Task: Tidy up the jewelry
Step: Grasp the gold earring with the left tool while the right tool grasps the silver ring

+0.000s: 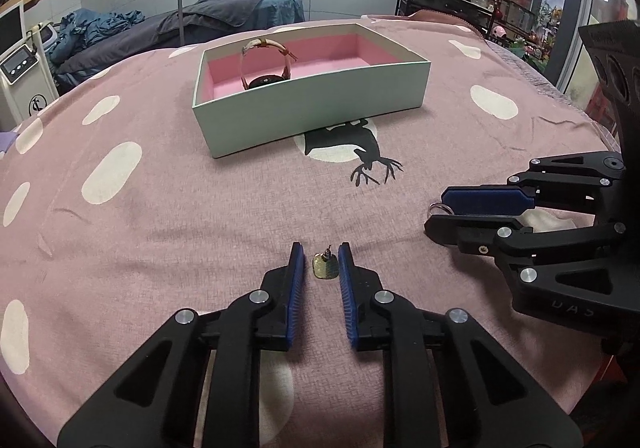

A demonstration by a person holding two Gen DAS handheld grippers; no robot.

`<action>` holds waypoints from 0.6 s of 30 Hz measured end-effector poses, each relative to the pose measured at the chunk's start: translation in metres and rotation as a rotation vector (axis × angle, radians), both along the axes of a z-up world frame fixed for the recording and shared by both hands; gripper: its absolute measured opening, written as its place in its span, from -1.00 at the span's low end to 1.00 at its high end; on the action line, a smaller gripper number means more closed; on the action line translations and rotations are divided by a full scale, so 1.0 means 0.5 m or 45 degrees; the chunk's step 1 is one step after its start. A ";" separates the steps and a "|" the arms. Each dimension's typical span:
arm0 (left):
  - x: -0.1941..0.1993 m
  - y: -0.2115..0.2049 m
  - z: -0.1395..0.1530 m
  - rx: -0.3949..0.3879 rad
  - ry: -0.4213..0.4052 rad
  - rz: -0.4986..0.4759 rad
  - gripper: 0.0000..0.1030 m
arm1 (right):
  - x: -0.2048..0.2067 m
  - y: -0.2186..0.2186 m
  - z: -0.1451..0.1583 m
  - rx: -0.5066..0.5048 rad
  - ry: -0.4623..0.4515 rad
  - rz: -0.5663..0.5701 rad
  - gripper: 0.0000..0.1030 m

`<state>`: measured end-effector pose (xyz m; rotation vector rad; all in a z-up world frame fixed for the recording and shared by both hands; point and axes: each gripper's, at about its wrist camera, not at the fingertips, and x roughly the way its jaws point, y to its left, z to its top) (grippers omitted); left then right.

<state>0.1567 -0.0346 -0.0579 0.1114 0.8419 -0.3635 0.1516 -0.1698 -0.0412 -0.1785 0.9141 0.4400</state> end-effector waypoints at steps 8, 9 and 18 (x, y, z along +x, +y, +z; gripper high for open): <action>0.001 0.017 -0.001 -0.029 0.005 0.000 -0.78 | 0.000 0.000 0.000 0.002 0.001 0.000 -0.59; 0.000 0.017 -0.001 -0.027 0.003 -0.002 -0.78 | 0.000 0.000 0.000 0.000 0.000 0.000 -0.59; -0.004 0.029 0.006 -0.067 0.011 0.006 -0.78 | 0.000 -0.003 0.003 0.010 -0.002 0.000 -0.59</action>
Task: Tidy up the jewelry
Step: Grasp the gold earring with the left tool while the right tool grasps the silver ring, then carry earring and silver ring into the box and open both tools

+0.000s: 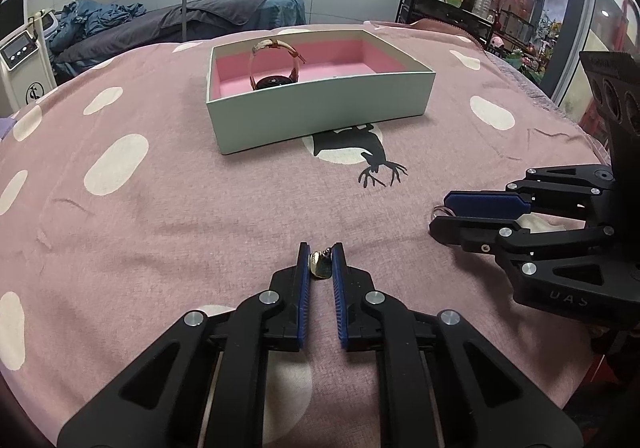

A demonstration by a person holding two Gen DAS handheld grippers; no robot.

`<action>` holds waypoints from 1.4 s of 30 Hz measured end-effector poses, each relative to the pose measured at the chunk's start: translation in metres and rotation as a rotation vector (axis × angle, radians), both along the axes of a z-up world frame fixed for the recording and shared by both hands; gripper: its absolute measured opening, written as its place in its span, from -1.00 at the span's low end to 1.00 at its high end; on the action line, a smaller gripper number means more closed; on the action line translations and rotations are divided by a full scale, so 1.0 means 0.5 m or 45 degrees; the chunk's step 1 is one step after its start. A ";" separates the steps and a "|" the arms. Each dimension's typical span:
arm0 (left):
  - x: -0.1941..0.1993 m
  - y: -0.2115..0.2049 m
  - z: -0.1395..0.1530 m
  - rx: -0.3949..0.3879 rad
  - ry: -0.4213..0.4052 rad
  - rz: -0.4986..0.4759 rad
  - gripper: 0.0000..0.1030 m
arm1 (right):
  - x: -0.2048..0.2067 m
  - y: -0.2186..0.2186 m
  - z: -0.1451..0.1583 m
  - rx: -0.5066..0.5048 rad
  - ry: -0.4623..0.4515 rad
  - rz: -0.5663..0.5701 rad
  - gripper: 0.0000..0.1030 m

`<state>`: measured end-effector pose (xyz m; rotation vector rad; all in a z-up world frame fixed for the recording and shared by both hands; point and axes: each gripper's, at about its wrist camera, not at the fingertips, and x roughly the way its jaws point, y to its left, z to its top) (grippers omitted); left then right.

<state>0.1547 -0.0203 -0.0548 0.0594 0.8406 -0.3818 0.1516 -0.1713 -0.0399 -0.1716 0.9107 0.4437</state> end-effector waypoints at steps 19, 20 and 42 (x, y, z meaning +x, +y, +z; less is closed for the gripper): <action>-0.009 0.008 0.056 -0.028 -0.067 -0.038 -0.78 | -0.003 0.001 0.040 0.096 -0.033 0.063 -0.59; -0.008 0.006 0.060 -0.021 -0.073 -0.044 -0.78 | 0.001 0.000 0.044 0.104 -0.033 0.065 -0.59; 0.141 -0.007 0.143 -0.019 -0.136 -0.062 -0.78 | 0.117 -0.011 0.130 0.138 -0.154 0.038 -0.59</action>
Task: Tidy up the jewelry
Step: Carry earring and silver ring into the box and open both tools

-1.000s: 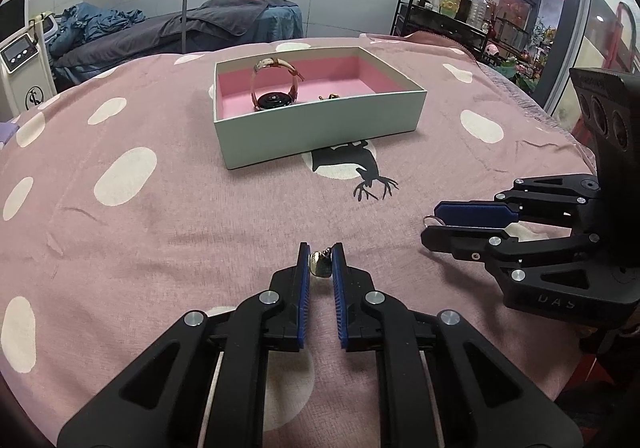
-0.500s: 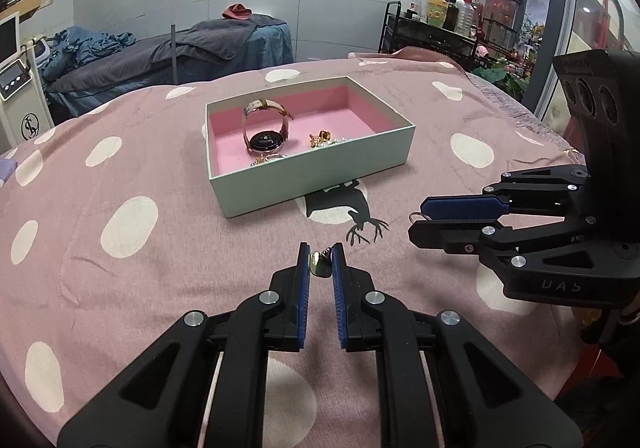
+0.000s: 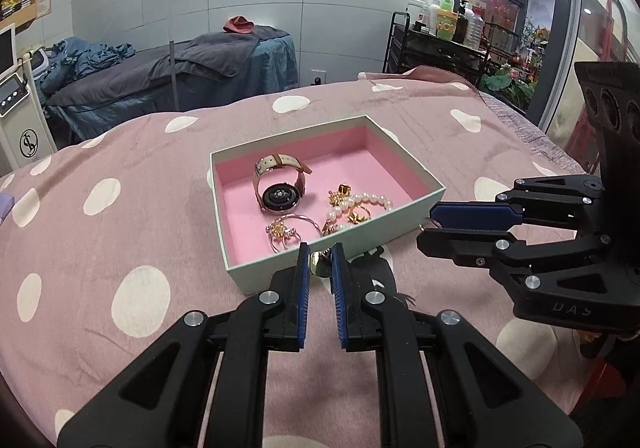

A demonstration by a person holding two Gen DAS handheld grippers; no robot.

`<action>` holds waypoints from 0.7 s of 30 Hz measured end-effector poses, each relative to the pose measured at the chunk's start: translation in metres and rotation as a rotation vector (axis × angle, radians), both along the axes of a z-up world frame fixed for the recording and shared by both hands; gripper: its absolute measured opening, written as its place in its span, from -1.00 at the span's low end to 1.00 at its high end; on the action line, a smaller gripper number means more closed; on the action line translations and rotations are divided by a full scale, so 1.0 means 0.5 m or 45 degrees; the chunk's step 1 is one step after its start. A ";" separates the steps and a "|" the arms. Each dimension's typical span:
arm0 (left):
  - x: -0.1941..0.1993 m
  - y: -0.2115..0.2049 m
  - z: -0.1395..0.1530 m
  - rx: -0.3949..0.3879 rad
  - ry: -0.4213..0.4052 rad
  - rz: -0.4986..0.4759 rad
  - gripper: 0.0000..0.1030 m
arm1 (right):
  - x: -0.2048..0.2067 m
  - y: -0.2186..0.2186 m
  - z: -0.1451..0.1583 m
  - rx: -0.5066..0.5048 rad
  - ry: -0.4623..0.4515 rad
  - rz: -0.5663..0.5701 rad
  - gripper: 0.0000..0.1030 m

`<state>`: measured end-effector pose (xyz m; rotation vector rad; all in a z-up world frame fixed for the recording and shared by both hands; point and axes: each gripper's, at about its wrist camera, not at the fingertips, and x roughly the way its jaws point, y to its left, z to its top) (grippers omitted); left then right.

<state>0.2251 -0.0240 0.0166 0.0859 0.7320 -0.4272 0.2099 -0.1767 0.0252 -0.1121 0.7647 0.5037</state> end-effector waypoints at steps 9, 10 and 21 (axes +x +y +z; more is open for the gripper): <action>0.104 -0.015 -0.003 -0.035 0.113 -0.014 -0.78 | 0.099 0.002 0.002 0.004 0.065 -0.054 -0.59; 0.115 -0.018 -0.009 -0.024 0.124 -0.012 -0.78 | 0.113 0.001 0.000 0.010 0.080 -0.064 -0.59; 0.200 -0.037 -0.066 0.021 0.242 0.021 -0.78 | 0.236 0.015 -0.041 -0.093 0.159 -0.153 -0.59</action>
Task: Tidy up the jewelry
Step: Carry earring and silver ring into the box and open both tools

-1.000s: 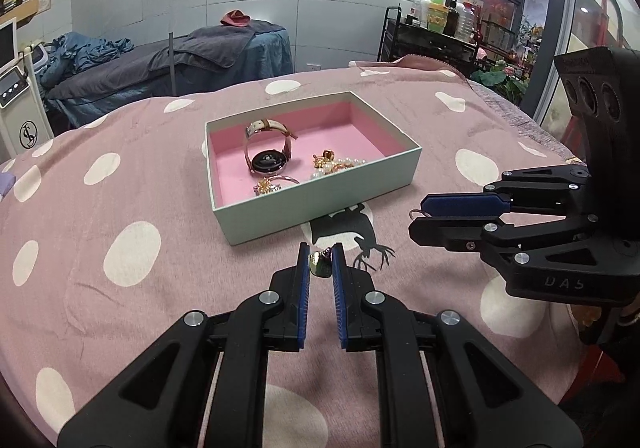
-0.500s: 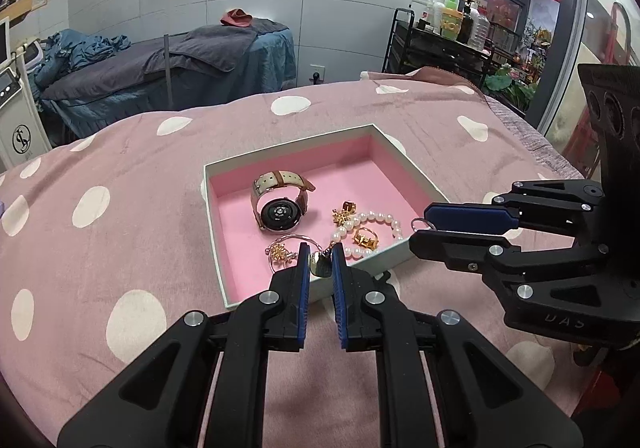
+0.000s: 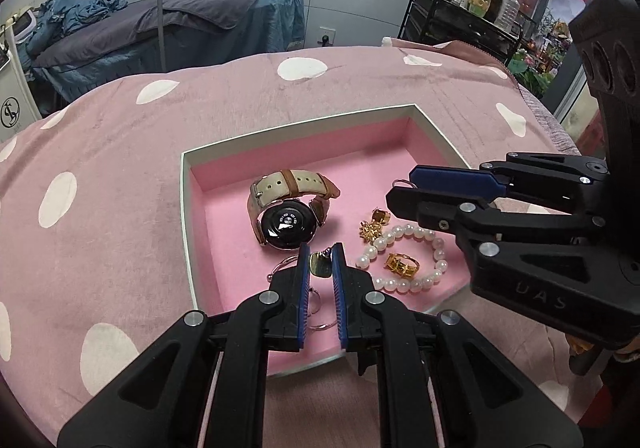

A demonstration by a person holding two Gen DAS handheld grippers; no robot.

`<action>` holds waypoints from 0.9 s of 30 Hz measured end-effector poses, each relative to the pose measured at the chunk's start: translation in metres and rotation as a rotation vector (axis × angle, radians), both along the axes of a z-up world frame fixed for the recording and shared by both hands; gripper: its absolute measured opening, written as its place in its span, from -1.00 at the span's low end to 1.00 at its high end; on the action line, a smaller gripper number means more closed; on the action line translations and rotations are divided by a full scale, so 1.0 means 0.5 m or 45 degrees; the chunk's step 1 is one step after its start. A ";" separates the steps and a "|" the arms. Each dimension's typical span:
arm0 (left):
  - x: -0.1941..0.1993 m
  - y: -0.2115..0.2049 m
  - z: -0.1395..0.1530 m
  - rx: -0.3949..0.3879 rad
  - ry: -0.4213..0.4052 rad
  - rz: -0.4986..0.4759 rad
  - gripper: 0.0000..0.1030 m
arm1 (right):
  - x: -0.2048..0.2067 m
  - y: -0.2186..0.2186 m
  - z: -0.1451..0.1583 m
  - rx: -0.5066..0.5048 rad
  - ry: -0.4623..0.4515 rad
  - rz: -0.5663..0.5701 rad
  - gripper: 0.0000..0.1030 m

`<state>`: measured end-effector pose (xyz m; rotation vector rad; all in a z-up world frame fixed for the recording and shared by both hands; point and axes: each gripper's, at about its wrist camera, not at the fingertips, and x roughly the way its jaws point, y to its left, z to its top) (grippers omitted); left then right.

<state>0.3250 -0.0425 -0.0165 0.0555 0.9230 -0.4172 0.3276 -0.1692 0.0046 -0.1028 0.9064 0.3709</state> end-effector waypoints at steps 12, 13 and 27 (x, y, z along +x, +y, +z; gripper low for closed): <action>0.019 -0.012 -0.026 0.043 0.025 -0.017 -0.78 | 0.045 0.021 -0.044 -0.146 0.021 -0.015 -0.59; 0.019 -0.014 -0.027 0.044 0.025 -0.018 -0.78 | 0.044 0.023 -0.046 -0.166 0.011 -0.012 -0.59; 0.004 -0.025 -0.015 0.090 -0.039 -0.035 -0.77 | 0.041 0.024 -0.045 -0.219 -0.035 0.003 -0.46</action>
